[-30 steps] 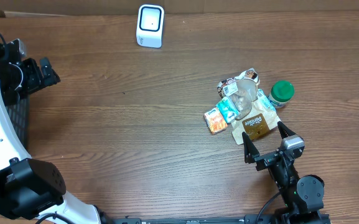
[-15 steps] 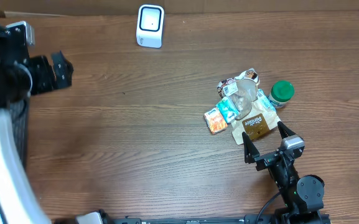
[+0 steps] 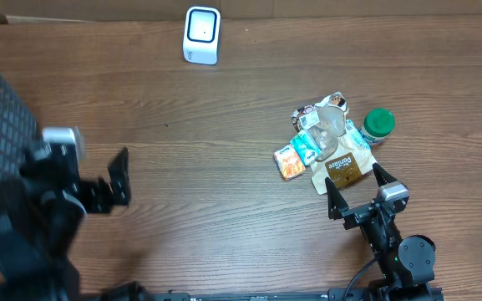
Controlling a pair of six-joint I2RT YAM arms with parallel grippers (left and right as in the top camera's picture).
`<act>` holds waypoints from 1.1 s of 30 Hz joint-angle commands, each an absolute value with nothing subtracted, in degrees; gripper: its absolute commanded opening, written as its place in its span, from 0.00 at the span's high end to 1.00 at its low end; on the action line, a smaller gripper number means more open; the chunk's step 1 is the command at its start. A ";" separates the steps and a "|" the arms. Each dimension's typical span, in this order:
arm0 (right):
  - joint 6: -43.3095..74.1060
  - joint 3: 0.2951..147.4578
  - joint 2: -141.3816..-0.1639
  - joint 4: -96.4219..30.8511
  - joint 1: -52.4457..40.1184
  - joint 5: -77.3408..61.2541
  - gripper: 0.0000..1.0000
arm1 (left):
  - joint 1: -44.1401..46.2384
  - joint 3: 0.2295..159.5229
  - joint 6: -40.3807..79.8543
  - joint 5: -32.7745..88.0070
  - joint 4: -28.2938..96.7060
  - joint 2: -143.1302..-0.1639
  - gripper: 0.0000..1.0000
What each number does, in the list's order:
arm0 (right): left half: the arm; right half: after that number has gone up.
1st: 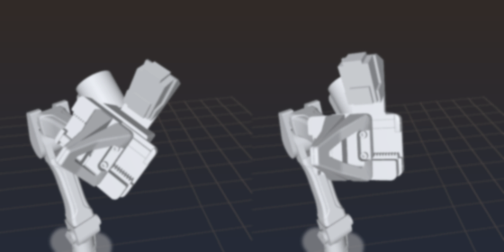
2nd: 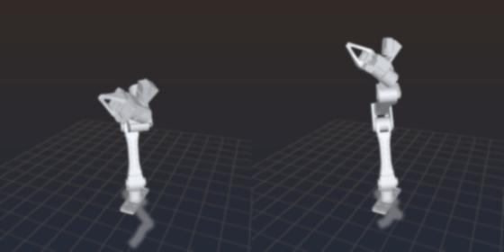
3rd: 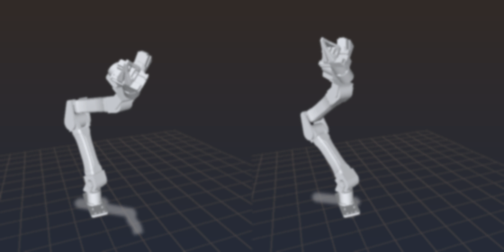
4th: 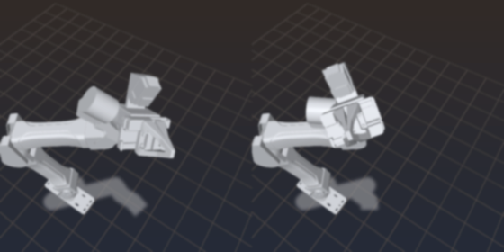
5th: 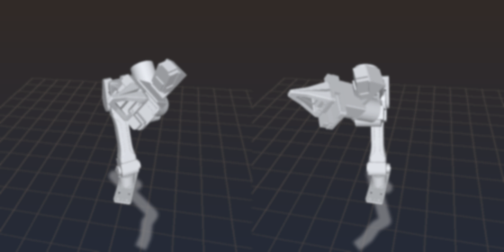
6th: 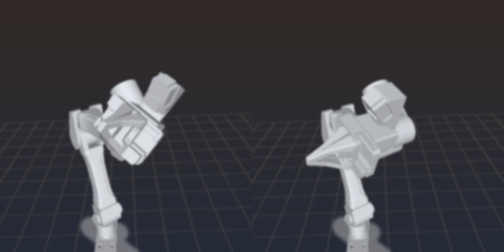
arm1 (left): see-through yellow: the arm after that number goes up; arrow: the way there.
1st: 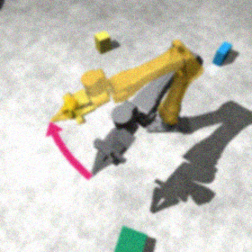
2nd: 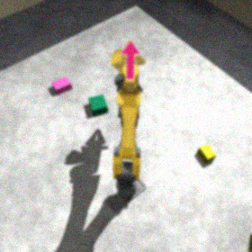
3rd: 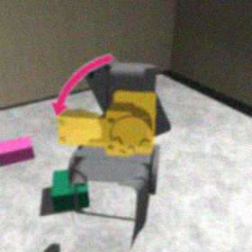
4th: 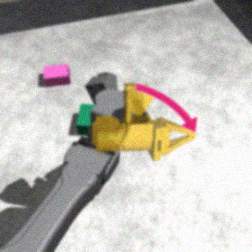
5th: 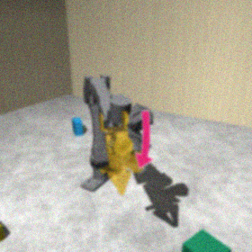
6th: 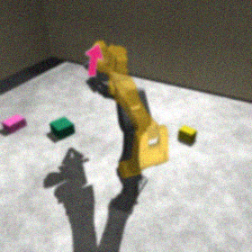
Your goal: Scan the item barcode
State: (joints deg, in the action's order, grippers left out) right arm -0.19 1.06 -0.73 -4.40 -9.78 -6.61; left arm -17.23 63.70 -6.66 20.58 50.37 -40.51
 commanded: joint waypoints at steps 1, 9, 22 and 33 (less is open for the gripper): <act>-0.03 0.47 -0.16 -4.19 -9.61 -6.46 0.00 | -17.12 53.25 -3.62 22.98 42.78 -29.52 0.00; -0.03 0.47 -0.16 -4.19 -9.61 -6.46 0.00 | -17.12 30.26 -0.10 22.96 21.15 -14.06 0.00; -0.03 0.47 -0.16 -4.21 -9.61 -6.46 0.00 | -17.06 5.17 4.97 20.84 -13.74 -12.86 0.00; -0.03 0.47 -0.16 -4.19 -9.61 -6.46 0.00 | -14.57 0.27 1.54 12.93 -10.17 -7.75 0.00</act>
